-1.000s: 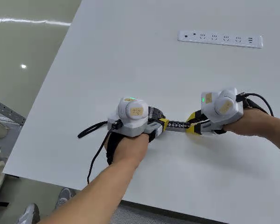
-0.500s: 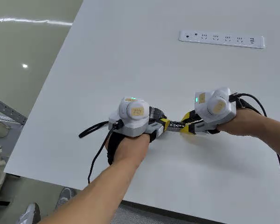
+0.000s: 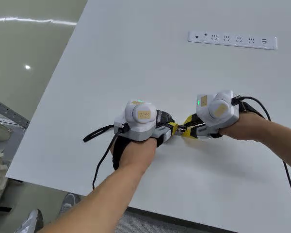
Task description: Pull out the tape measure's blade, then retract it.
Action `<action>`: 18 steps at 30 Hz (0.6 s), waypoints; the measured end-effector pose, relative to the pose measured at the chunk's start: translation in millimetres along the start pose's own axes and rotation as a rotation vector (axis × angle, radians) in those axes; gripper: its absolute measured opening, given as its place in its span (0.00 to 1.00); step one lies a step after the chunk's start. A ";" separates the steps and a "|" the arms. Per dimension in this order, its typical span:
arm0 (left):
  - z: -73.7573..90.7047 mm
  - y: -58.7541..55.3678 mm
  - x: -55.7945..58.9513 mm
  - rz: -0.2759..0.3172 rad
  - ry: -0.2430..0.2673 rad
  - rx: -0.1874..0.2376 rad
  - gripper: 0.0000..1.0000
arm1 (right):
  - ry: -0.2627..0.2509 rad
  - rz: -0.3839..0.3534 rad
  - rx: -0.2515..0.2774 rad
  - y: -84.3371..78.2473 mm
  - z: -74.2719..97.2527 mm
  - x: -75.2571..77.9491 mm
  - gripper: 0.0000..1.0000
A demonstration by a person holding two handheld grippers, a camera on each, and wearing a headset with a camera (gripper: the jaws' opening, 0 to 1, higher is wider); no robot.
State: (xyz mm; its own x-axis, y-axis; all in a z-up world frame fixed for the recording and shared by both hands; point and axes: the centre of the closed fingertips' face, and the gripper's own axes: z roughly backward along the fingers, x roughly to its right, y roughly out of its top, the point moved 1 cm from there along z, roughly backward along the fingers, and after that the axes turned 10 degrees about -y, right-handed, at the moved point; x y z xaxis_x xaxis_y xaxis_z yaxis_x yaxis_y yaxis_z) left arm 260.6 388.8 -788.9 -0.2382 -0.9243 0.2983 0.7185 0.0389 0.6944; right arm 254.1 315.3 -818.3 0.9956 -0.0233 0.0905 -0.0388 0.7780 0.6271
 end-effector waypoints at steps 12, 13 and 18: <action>0.3 -0.1 -0.2 0.003 -0.003 -0.002 0.58 | -0.008 0.001 0.003 8.4 -2.3 -5.1 0.11; 0.3 0.0 -0.2 0.003 -0.003 -0.001 0.58 | -0.008 -0.002 0.003 9.0 -2.5 -5.4 0.11; 0.4 0.1 -0.2 0.005 -0.003 0.000 0.58 | -0.009 -0.008 0.003 12.0 -4.1 -6.1 0.11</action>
State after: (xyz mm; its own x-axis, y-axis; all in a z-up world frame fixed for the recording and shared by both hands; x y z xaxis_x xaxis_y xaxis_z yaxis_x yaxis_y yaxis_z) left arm 260.5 389.1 -788.6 -0.2364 -0.9228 0.3042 0.7199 0.0439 0.6927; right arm 247.9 327.4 -814.5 0.9951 -0.0350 0.0926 -0.0314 0.7760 0.6300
